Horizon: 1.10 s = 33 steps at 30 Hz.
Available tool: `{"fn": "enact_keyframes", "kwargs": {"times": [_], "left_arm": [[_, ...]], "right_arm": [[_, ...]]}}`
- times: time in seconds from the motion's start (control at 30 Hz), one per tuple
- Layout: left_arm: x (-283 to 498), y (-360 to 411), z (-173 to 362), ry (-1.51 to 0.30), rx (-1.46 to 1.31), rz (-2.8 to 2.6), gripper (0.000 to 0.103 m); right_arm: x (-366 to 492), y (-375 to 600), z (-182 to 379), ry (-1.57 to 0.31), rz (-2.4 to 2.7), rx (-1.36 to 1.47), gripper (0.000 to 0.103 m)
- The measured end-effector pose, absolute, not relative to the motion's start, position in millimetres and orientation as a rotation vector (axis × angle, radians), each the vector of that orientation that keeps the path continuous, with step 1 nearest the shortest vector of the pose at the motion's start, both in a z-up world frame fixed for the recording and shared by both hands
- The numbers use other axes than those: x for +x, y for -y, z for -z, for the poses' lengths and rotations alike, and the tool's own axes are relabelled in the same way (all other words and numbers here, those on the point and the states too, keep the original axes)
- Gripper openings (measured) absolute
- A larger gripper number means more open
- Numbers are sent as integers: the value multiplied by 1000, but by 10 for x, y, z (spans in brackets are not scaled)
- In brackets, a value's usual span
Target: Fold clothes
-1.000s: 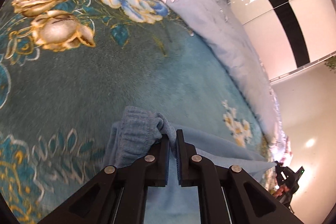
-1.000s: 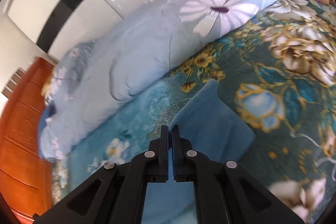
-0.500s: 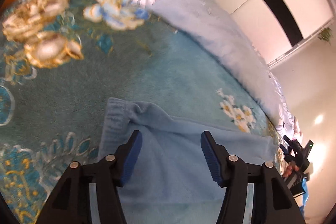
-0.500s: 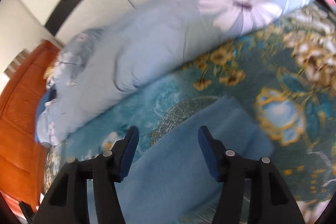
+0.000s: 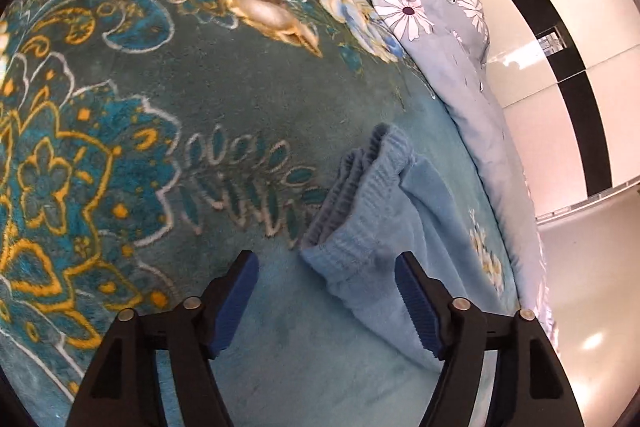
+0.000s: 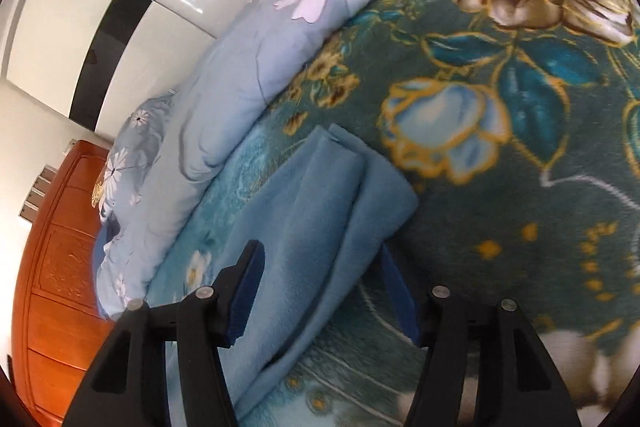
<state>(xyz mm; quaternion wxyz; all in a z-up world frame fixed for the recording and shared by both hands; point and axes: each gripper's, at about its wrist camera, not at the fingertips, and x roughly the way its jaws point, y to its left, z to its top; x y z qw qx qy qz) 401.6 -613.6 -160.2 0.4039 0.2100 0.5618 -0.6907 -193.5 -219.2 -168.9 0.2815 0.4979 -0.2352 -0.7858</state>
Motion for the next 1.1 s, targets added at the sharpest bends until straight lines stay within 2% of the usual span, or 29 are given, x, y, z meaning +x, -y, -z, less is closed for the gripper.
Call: {"fn": "enact_keyframes", "kwargs": {"times": [0.03,0.07,0.1,0.2,0.27,0.37,0.53,0.63,0.77,0.83,0.93,1.1], "left_arm": [[3981,6139,1595,-1416,524,1741,75],[3934,6129,1590,-1420,504,1754,75],[3894,6126,1593,-1434,481,1776,75],[3770,6149,1640,-1450,468,1753,66],[3751,6198,1679,-1451,437,1717,33],[3756,6277,1718,-1497,383,1694,20],[3773,6216,1311,-1452,359,1823,19],[3899,6113,1138,-1428,380,1882,19],[4209,6088,1284,-1460,413,1884,19],[4345,6018,1495,-1455,487,1858,19],[4507,5956,1803,-1543,506,1788,19],[4532,5881,1774,-1515,497,1829,23]], "right_arm": [[-1927,2231,1685,623,2114,1318,59],[-1931,2268,1694,621,2107,1320,47],[-1934,2305,1713,619,2100,1334,26],[-1933,2361,1726,623,2113,1342,11],[-1901,2350,1671,613,2126,1320,10],[-1828,2303,1481,580,2147,1261,9],[-1506,2009,1043,550,2167,1153,9],[-1233,1659,979,601,2159,1157,9],[-927,1203,1199,601,2163,1238,9],[-841,1035,1470,638,2139,1336,9],[-754,864,1751,742,2110,1403,9],[-731,845,1799,770,2109,1398,9]]}}
